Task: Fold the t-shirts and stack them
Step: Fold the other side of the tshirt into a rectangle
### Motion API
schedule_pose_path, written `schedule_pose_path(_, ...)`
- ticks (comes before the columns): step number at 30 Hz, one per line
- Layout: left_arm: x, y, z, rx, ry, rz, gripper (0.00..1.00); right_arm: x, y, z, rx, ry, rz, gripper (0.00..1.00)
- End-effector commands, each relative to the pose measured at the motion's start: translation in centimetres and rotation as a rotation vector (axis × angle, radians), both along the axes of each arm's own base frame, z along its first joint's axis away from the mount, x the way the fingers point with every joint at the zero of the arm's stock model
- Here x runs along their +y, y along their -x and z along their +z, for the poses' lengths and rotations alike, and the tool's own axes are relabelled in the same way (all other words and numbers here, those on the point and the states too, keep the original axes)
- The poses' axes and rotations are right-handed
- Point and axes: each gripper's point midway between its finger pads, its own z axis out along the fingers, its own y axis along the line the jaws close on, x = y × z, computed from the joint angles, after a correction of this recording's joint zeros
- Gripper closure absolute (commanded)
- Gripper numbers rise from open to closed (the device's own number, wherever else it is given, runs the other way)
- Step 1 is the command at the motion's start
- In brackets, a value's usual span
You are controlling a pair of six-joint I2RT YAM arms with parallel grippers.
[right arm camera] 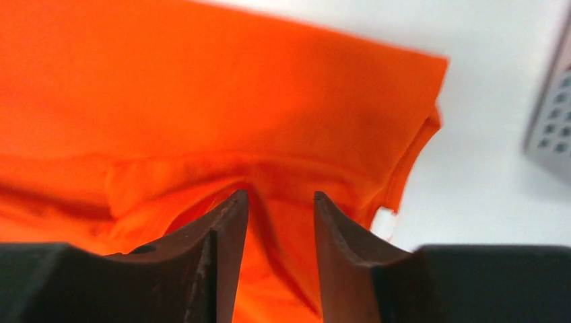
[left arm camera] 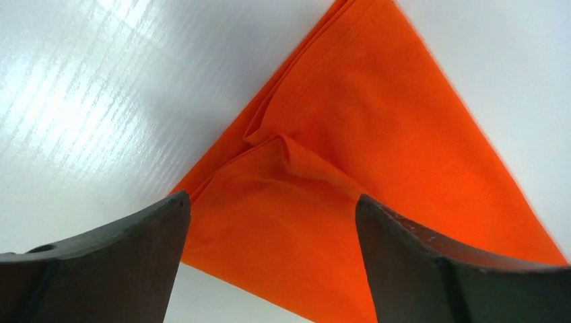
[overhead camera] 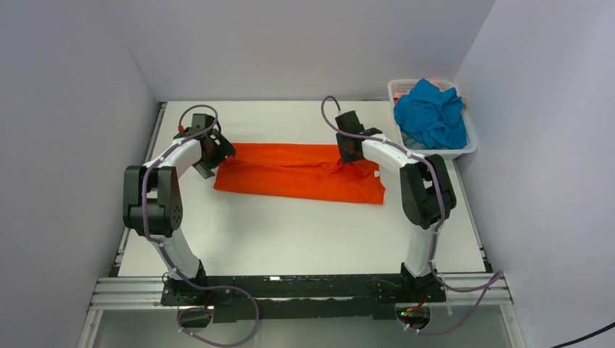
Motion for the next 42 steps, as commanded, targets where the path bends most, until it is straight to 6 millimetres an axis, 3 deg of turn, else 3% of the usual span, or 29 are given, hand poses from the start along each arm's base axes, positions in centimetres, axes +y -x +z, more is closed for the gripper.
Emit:
schedule_pose_path(1, 0.8, -2.2, 4.4, -0.099, -0.026, -0.005, 0.01, -1.5, -4.2, 3.8, -0.167, 0.041, -0.085, 0.47)
schedule_pose_path(3, 0.7, -2.0, 5.7, -0.133, -0.026, -0.026, 0.01, -1.9, -3.3, 4.4, -0.181, 0.030, -0.092, 0.30)
schedule_pose_path(4, 0.5, -1.8, 6.2, -0.150, -0.022, -0.039, 0.01, -2.0, -2.7, 4.8, -0.191, 0.017, -0.096, 0.07)
schedule_pose_path(5, 0.3, -1.6, 6.6, -0.165, -0.014, -0.051, 0.01, -2.3, -2.1, 5.0, -0.199, 0.005, -0.111, 0.01)
schedule_pose_path(8, -1.2, -1.2, 7.3, -0.206, 0.027, -0.127, 0.01, -2.2, -0.2, 5.5, -0.194, -0.073, -0.165, 0.00)
schedule_pose_path(10, -2.7, -0.9, 7.6, -0.219, 0.051, -0.201, 0.01, -0.8, 1.4, 6.0, -0.182, -0.177, -0.136, 0.00)
schedule_pose_path(13, -4.5, -1.1, 7.8, -0.237, 0.060, -0.298, 0.01, 1.5, 4.0, 5.2, -0.147, -0.335, -0.056, 0.00)
schedule_pose_path(18, -7.5, -2.2, 6.6, -0.215, 0.138, -0.442, 0.01, 4.2, 5.1, 4.2, -0.127, -0.482, 0.031, 0.00)
schedule_pose_path(22, -8.2, -3.3, 5.6, -0.191, 0.159, -0.477, 0.01, 5.7, 2.6, 3.1, -0.130, -0.489, 0.068, 0.00)
schedule_pose_path(24, -8.3, -3.8, 5.3, -0.187, 0.161, -0.480, 0.01, 6.1, -0.2, 3.0, -0.155, -0.455, 0.061, 0.00)
schedule_pose_path(28, -7.9, -5.3, 5.3, -0.169, 0.129, -0.492, 0.00, 6.0, -4.9, 0.7, -0.126, -0.375, 0.010, 0.00)
schedule_pose_path(30, -8.1, -6.2, 5.4, -0.171, 0.126, -0.509, 0.01, 5.9, -6.9, 0.8, -0.156, -0.357, -0.004, 0.00)
schedule_pose_path(32, -8.6, -6.8, 5.3, -0.167, 0.143, -0.531, 0.00, 6.0, -7.6, 1.8, -0.162, -0.358, -0.004, 0.00)
schedule_pose_path(37, -10.1, -8.3, 4.0, -0.196, 0.197, -0.576, 0.01, 5.7, -4.9, 6.2, -0.222, -0.429, 0.007, 0.00)
schedule_pose_path(42, -11.4, -9.2, 1.5, -0.153, 0.256, -0.604, 0.00, 5.0, 1.7, 4.8, -0.135, -0.552, -0.063, 0.00)
